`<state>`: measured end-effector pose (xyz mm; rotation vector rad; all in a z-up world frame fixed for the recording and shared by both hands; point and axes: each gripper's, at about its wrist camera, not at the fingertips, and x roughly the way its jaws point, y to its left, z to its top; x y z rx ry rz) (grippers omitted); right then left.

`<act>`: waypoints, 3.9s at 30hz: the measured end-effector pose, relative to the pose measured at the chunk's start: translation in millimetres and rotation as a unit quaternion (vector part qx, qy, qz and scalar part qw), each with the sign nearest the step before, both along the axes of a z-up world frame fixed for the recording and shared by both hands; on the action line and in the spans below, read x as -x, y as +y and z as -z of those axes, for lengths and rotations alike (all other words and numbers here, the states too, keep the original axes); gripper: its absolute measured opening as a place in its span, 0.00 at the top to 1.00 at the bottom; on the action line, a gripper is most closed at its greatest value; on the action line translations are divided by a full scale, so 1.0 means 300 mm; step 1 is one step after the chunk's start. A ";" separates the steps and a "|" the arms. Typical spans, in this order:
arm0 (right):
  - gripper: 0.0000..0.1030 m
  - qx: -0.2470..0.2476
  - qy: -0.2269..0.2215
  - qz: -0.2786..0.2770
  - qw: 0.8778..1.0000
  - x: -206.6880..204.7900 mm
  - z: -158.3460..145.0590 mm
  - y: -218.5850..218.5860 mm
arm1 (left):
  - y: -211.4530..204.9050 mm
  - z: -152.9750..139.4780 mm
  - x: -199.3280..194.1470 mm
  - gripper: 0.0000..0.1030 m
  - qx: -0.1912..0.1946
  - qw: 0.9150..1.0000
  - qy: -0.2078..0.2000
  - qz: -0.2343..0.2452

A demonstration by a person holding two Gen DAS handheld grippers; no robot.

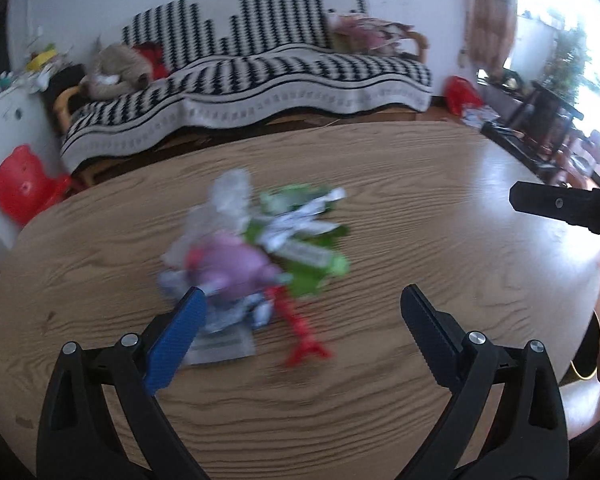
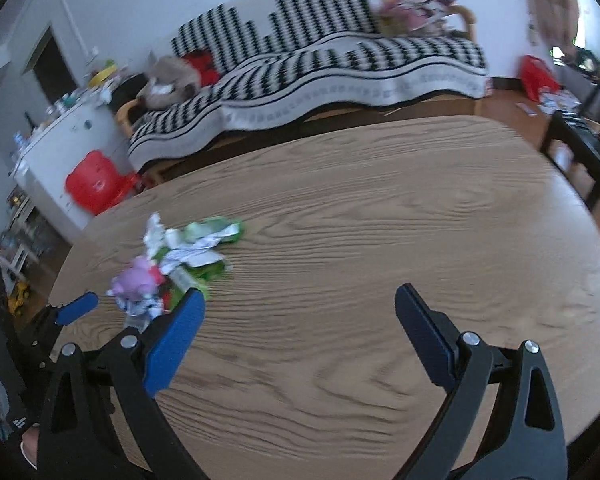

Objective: Collect trash
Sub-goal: 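Move both open tools back over the trash on the table, then grasp the crumpled foil with the left tool while the right tool grasps the green snack box, then carry the foil and green snack box over the trash bin with both tools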

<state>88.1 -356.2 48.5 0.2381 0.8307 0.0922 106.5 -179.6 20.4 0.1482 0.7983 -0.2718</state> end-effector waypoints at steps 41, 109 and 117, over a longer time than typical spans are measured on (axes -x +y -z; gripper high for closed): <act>0.78 0.060 0.040 -0.172 0.982 -0.319 0.266 0.493 | 0.292 0.155 -0.193 0.76 0.101 0.993 0.061 -0.021; 0.84 -0.002 -0.058 0.197 0.979 0.889 -0.074 -0.907 | -1.040 -0.054 0.408 0.77 0.094 0.944 0.025 0.315; 0.84 -0.014 -0.023 0.302 0.953 1.116 0.031 -1.141 | -1.316 0.039 0.537 0.77 0.088 0.918 0.061 0.381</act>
